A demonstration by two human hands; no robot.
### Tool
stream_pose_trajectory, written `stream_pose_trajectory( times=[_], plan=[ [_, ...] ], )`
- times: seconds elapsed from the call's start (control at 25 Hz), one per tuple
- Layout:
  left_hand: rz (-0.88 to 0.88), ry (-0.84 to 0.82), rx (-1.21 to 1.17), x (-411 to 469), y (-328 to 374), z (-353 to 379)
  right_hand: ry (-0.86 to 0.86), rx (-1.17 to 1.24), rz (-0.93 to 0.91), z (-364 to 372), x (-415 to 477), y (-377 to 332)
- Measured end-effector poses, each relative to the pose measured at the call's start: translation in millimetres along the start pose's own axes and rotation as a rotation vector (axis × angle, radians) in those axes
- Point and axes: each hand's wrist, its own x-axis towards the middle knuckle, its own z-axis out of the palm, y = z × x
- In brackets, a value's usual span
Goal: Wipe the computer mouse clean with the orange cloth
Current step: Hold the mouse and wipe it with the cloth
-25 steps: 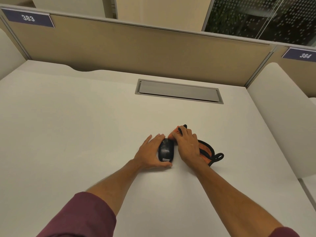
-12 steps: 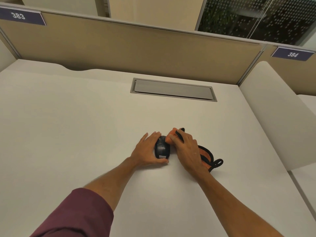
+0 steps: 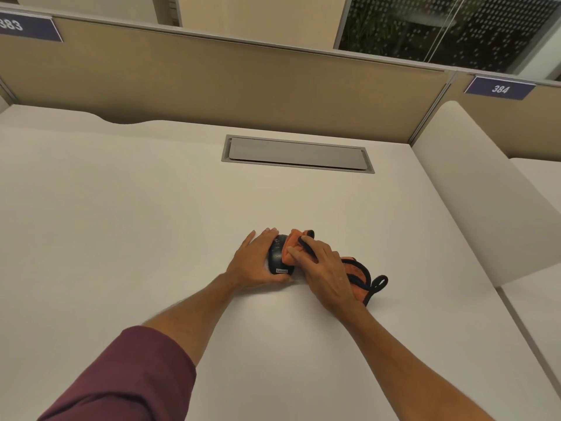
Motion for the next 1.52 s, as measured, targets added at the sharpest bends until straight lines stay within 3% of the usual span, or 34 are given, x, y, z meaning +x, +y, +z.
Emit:
stream_pose_trajectory(
  times=[0.24, 0.4, 0.56, 0.72, 0.88, 1.12, 1.36, 1.52],
  plan=[
    [0.016, 0.007, 0.009, 0, -2, 2, 0.020, -0.023, -0.074, 0, -15, 3],
    [0.009, -0.005, 0.012, 0, -3, 2, 0.089, 0.042, 0.094, -6, -7, 0],
    [0.012, 0.006, -0.008, 0, -1, 1, 0.120, 0.039, -0.028, 2, -15, -10],
    [0.019, 0.009, -0.001, -1, -2, 1, 0.078, -0.018, -0.018, 2, -18, 1],
    [0.018, 0.008, -0.001, 0, -1, 1, 0.162, 0.145, 0.096, -4, -10, 1],
    [0.021, 0.006, -0.013, -1, -1, 0, 0.105, 0.034, -0.055, -2, -16, -1],
    [0.028, 0.003, 0.000, 0, -2, 1, 0.172, -0.036, -0.048, -4, -15, -1],
    [0.021, 0.005, -0.018, -1, -1, 1, 0.103, -0.074, -0.136, -1, -21, -3]
  ],
)
